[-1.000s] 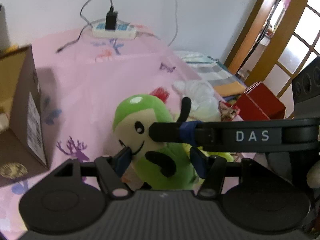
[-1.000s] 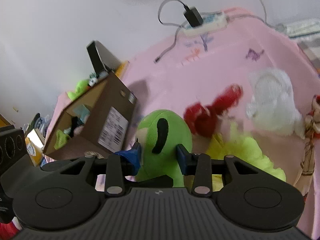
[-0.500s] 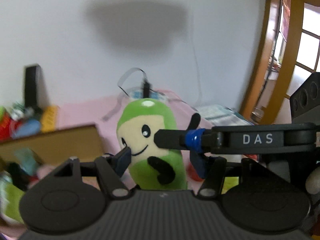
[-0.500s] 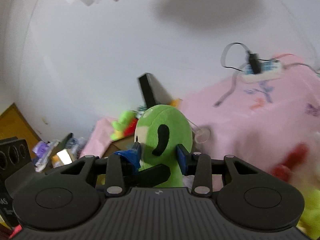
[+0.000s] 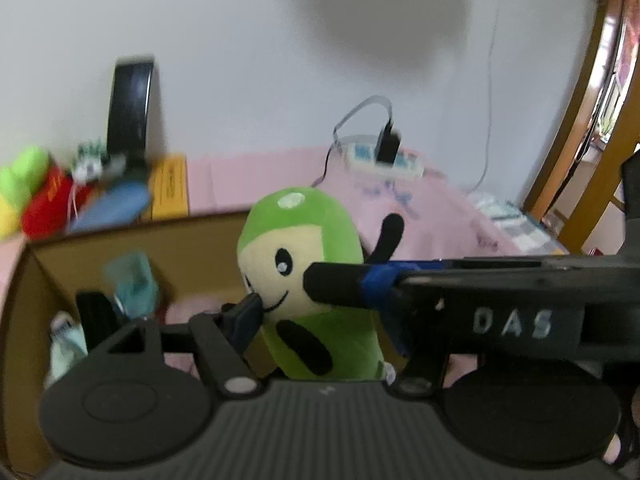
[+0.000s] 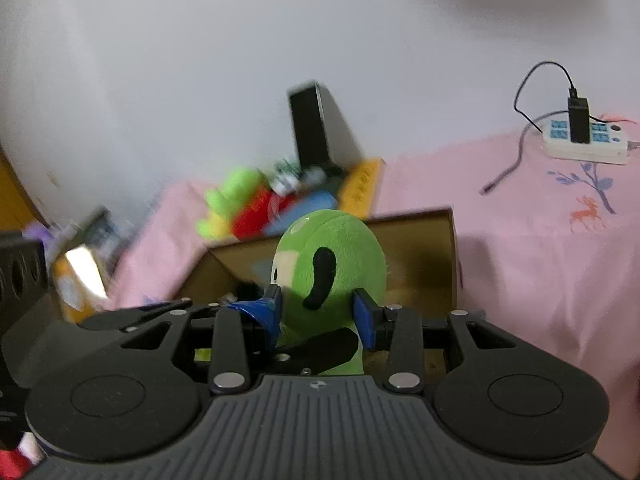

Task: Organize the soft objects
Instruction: 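Carry the green plush into the cardboard box and release it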

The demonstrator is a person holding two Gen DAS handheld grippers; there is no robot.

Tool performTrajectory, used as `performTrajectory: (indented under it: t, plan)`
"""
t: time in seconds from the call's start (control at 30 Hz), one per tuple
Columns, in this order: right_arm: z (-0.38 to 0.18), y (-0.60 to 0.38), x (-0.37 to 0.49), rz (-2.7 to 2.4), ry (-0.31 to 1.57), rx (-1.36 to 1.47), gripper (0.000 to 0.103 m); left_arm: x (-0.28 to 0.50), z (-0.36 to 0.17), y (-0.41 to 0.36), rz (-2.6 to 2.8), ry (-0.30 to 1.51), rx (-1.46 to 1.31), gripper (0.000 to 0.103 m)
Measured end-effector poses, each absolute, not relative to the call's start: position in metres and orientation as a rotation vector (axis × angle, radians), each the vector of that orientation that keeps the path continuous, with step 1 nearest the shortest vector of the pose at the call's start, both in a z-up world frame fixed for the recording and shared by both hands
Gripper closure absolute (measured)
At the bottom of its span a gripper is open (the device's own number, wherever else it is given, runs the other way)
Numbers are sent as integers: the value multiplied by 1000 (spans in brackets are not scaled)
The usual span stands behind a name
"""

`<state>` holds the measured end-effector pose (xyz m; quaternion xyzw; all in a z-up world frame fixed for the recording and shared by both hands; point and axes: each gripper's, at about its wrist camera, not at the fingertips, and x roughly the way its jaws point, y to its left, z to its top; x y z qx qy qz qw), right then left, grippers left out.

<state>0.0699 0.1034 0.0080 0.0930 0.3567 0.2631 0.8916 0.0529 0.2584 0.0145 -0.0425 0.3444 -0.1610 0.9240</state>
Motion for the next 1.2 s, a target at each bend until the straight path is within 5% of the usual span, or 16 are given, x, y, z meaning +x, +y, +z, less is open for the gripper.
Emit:
performTrajectory:
  t: [0.6, 1.2]
  plan:
    - [-34, 133, 100, 500, 1068, 214, 76, 71, -35, 276, -271, 927, -71, 37]
    - [-9, 87, 72, 527, 936, 303, 77, 77, -38, 278, -111, 969, -88, 28]
